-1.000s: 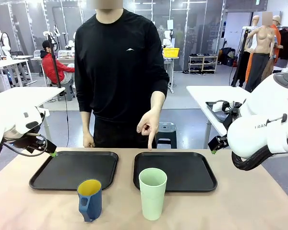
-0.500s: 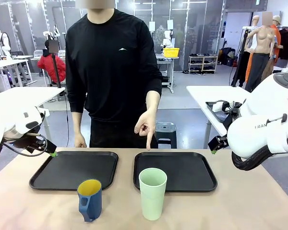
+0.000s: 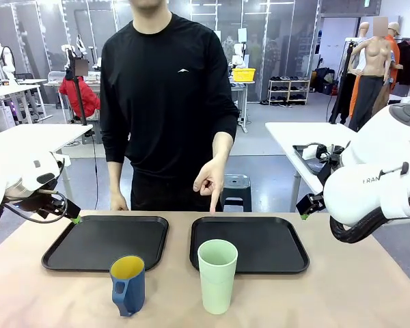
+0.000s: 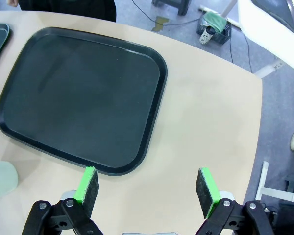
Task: Sort and store the cups by type.
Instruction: Pick up the Reusable plastic cup.
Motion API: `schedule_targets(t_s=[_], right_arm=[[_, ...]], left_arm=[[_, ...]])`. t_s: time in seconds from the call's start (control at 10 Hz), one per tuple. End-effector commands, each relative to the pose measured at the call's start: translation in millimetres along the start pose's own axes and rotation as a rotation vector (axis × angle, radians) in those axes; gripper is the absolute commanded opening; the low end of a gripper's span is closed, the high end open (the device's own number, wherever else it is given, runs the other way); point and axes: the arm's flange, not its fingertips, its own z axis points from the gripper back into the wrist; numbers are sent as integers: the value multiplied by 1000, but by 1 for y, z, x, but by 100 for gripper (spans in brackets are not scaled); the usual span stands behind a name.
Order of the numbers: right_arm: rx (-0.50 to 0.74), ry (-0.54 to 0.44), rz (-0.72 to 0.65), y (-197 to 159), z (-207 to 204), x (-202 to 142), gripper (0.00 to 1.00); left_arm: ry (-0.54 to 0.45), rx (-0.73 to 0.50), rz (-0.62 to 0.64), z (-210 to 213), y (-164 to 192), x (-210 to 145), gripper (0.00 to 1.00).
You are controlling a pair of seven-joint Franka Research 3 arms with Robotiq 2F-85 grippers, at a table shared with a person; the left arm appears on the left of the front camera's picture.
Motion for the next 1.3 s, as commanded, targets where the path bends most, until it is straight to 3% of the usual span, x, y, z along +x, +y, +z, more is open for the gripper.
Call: schedule_targets(t_s=[0.0, 0.5, 0.8, 0.9, 1.2], right_arm=[[0, 0, 0, 0, 0, 0, 100], [-65, 229, 678, -9, 17, -38, 100], [-38, 188, 1026, -13, 26, -57, 100], [-22, 107, 1146, -10, 28, -64, 100], [130, 18, 1240, -9, 33, -74, 100]], left_arm=[[0, 0, 0, 0, 1, 0, 100], [0, 0, 0, 0, 1, 0, 100], [0, 0, 0, 0, 1, 0, 100], [0, 0, 0, 0, 1, 0, 100], [0, 0, 0, 0, 1, 0, 100]])
